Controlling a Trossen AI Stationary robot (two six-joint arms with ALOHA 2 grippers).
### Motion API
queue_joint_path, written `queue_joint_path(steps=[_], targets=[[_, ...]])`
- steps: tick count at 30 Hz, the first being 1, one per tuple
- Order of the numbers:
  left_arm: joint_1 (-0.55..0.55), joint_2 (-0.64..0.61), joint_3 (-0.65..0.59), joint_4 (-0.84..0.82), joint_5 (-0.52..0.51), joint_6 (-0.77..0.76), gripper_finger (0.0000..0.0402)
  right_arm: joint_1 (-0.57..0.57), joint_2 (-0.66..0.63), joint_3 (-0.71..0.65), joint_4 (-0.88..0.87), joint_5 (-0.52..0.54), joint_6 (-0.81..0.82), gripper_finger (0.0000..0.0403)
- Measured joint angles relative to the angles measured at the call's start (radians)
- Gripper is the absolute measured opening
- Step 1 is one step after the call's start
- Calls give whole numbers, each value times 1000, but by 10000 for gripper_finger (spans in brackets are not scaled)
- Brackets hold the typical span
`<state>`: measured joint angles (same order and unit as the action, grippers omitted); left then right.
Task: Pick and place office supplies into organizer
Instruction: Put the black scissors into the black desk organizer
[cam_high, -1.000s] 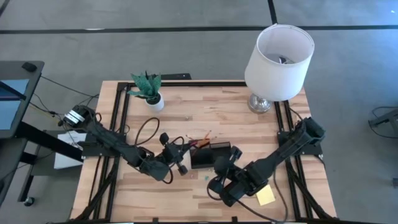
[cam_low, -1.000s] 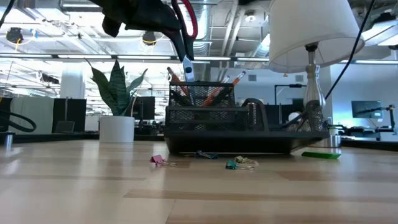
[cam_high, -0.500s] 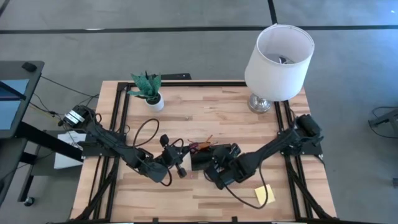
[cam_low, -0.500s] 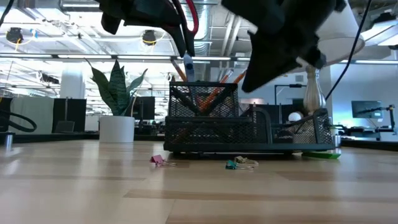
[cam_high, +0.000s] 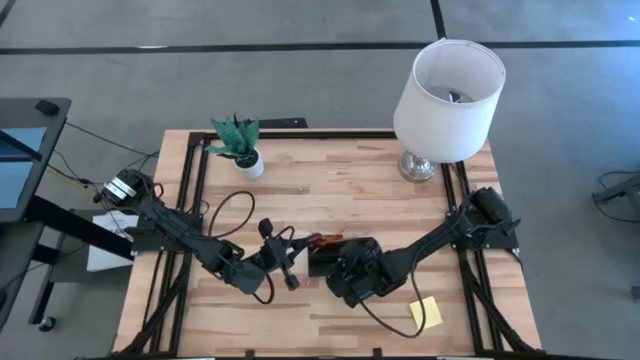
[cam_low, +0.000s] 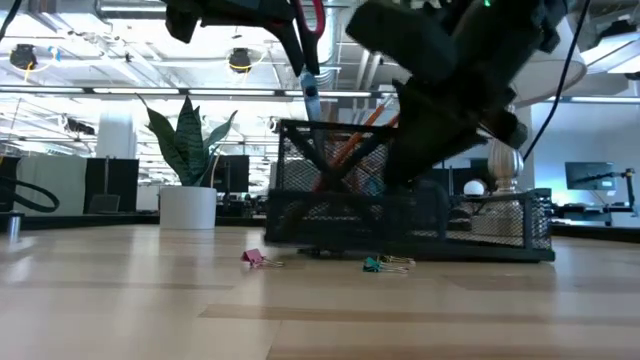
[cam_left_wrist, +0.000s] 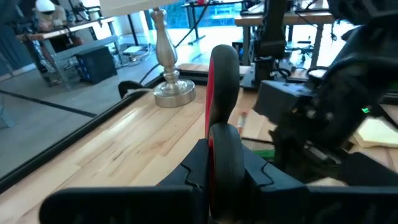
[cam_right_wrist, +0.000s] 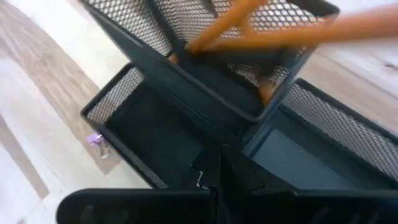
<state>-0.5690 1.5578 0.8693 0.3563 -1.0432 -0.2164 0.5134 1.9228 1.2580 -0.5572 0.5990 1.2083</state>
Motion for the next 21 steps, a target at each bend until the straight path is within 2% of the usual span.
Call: queue_joint_path(steps=[7, 21], targets=[[-1, 0, 4, -21, -5, -11, 18, -3, 73, 8, 87, 5, 3, 0], [-1, 0, 68, -15, 14, 77, 18, -18, 35, 1, 119, -44, -88, 0]])
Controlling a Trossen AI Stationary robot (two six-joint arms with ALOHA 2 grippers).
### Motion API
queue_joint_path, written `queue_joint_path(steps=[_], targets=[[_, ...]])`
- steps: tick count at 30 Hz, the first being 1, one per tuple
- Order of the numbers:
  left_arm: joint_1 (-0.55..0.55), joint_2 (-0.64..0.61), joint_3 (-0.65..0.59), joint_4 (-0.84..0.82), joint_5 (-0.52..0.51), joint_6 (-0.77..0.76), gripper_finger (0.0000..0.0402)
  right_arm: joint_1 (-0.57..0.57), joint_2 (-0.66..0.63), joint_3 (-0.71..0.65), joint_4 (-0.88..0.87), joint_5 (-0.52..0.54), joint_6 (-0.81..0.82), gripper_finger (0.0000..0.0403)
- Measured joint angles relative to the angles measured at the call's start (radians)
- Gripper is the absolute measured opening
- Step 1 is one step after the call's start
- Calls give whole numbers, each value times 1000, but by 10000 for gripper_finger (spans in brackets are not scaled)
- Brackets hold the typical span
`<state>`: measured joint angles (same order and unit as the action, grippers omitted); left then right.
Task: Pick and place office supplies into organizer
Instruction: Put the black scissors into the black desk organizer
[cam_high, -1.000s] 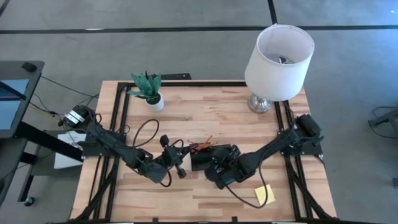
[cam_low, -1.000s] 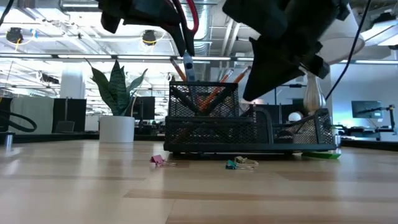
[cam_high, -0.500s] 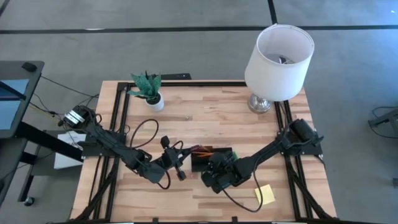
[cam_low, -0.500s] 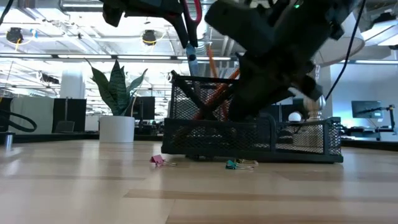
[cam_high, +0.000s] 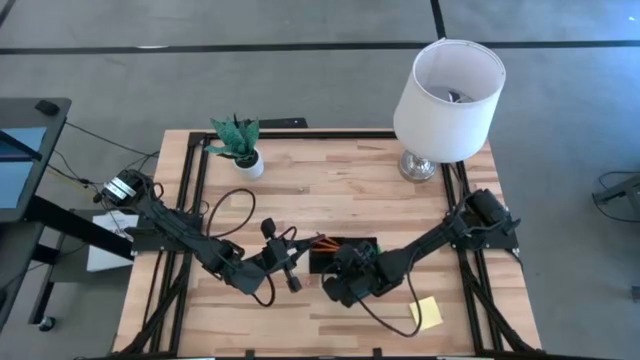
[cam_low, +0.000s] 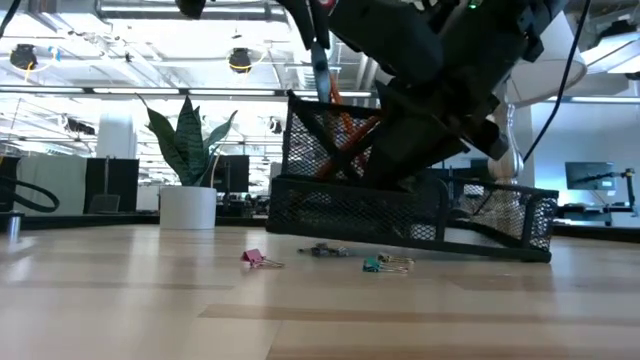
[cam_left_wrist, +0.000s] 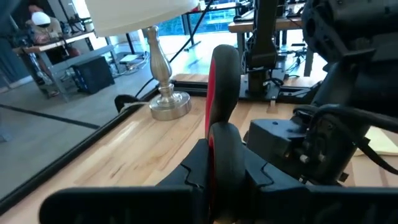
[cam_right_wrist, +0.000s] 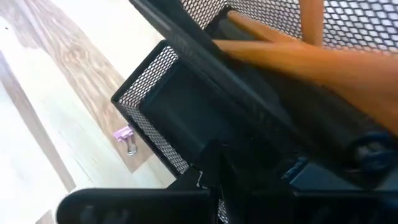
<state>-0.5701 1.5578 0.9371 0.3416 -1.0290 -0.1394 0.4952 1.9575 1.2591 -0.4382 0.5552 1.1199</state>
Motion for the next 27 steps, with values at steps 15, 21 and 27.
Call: queue_joint_path(steps=[15, 21, 27], targets=[[4, 0, 6, -139, -23, -125, 18, -65, 10, 3, 22, -112, -6, 0], [8, 0, 47, -149, -23, -70, 18, -70, 11, 3, 33, -139, -4, 0], [9, 0, 75, -175, -27, -37, 18, -73, 11, 3, 28, -139, -22, 0]])
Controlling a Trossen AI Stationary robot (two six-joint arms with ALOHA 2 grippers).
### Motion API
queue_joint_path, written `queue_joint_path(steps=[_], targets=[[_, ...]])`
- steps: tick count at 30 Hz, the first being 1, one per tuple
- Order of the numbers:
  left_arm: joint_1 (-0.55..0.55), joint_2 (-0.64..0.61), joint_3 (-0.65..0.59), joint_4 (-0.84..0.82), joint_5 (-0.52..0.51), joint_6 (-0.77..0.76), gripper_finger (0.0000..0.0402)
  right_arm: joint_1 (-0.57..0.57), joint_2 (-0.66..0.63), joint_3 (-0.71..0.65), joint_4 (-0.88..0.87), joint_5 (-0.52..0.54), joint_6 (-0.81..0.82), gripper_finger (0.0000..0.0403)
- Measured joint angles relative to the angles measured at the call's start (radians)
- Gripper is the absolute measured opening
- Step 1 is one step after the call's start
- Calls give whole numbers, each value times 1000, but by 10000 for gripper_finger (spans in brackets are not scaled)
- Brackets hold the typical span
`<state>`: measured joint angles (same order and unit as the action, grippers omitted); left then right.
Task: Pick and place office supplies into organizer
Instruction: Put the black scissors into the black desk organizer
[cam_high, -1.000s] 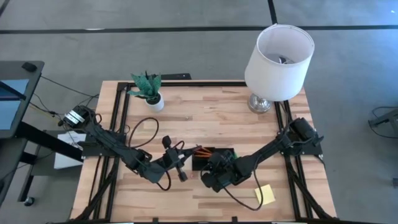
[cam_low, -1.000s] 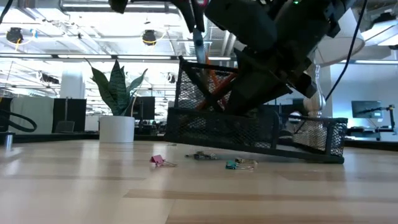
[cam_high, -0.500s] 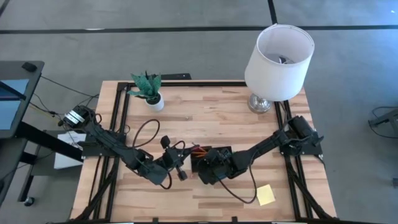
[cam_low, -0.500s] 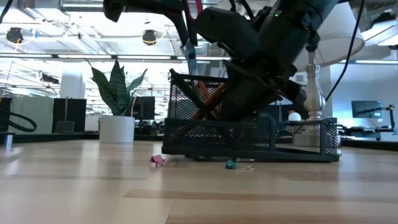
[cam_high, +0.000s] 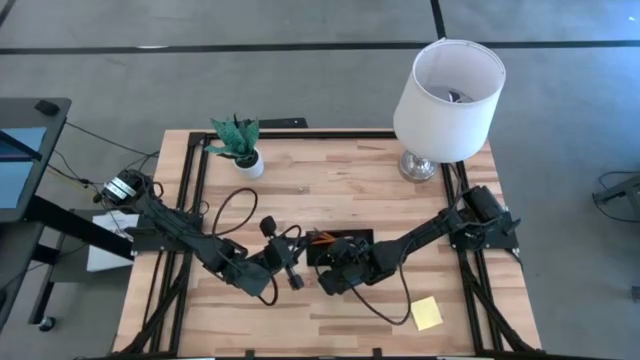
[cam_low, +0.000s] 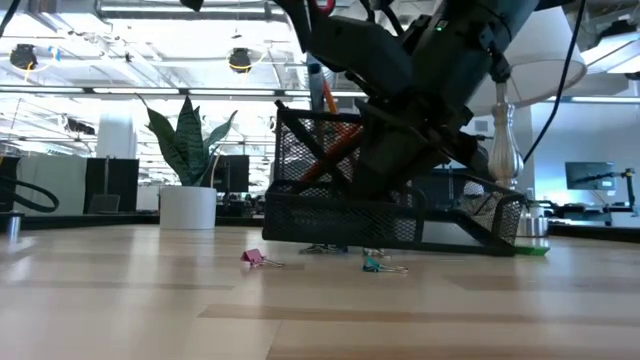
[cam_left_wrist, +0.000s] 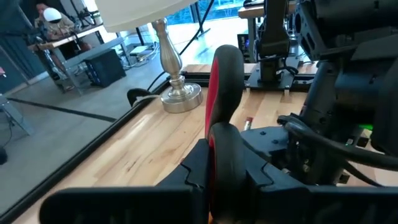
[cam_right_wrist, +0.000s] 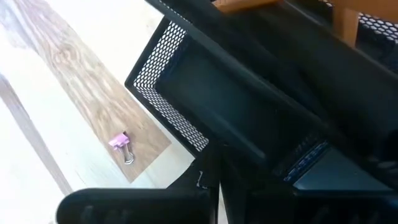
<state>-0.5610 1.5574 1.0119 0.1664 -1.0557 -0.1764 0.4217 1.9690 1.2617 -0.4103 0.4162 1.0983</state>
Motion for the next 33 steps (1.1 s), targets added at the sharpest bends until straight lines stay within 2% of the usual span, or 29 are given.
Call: queue_joint_path(steps=[3, 9, 11, 15, 18, 22, 26, 33], targets=[[0, 0, 1, -24, 0, -29, 18, 0, 0, 0, 3, -3, -23, 0], [28, -3, 3, -221, 13, -261, 18, -3, -4, 12, 52, -6, -92, 0], [35, -3, 3, -248, 32, -289, 18, -11, -6, 40, 51, -6, -131, 0], [30, -3, 3, -160, 61, -219, 18, -49, -8, 74, 53, -15, -177, 0], [30, -4, 3, -110, 81, -132, 18, -84, -8, 76, 47, -75, -182, 0], [30, -4, 2, -134, 62, -147, 18, -110, 2, 76, 45, -150, -182, 0], [29, -3, 2, -171, 68, -186, 18, -109, 25, 76, 54, -152, -173, 0], [29, -17, 2, -130, 75, -147, 18, -98, 47, 76, 53, -154, -172, 0]])
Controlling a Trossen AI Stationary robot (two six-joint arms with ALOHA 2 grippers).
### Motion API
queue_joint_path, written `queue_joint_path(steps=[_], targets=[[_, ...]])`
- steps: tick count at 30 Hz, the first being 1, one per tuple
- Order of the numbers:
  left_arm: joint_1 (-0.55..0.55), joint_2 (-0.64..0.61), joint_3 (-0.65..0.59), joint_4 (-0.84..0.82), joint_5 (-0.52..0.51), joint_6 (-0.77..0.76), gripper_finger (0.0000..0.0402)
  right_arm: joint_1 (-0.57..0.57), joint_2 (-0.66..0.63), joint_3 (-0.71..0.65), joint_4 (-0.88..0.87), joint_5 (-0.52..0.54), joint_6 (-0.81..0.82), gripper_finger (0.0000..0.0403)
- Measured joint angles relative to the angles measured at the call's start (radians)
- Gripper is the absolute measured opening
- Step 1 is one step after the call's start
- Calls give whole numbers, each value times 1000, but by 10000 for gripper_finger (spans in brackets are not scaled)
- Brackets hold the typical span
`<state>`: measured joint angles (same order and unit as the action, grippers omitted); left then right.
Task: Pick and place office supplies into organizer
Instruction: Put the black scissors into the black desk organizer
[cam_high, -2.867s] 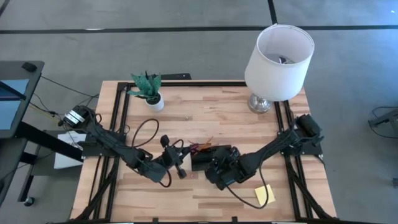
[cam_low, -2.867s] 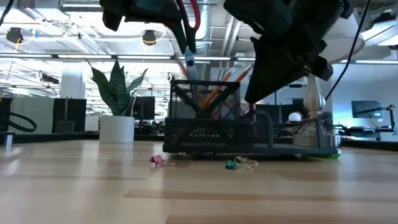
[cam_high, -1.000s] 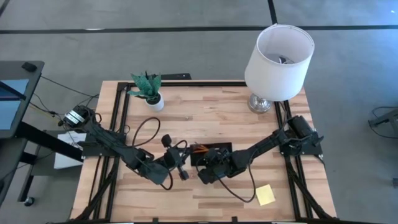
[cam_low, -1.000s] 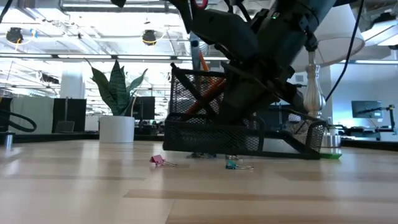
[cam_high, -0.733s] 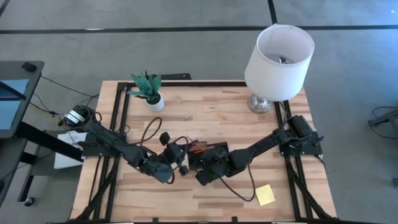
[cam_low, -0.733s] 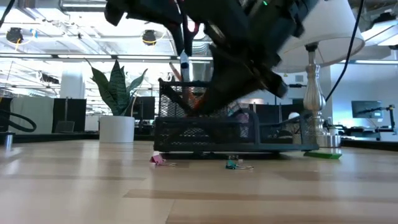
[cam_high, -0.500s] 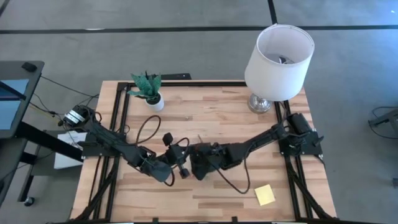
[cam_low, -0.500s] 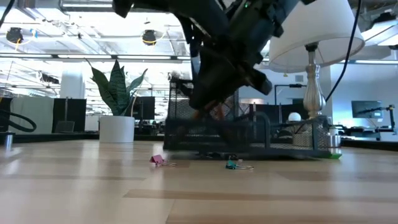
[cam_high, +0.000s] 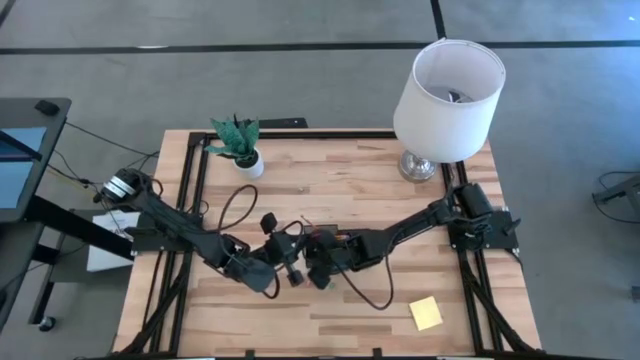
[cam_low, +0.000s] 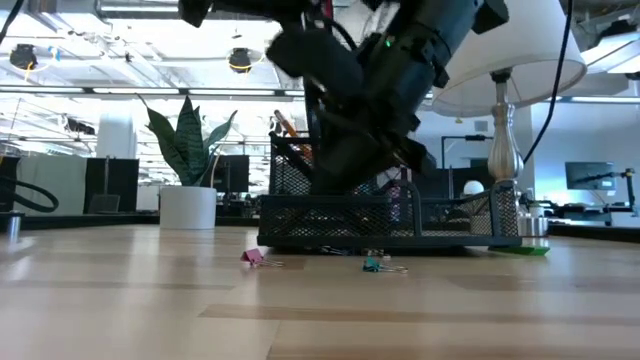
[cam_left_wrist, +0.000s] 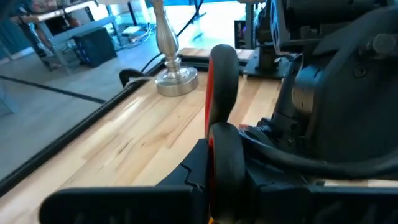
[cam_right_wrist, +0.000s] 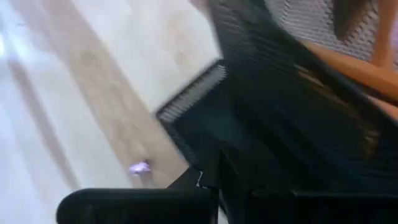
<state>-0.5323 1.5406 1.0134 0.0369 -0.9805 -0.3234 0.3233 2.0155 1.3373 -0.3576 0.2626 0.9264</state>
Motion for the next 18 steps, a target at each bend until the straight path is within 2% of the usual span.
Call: queue_joint_path(steps=[5, 10, 18], targets=[[4, -6, 0, 7, 41, -5, 18, 19, -12, 2, 12, 22, -18, 0], [23, -5, 0, -74, 100, -117, 18, 51, -28, 2, 26, 32, -18, 0], [70, -2, -1, -165, 177, -213, 18, 141, -121, 21, 7, 156, -48, 0]])
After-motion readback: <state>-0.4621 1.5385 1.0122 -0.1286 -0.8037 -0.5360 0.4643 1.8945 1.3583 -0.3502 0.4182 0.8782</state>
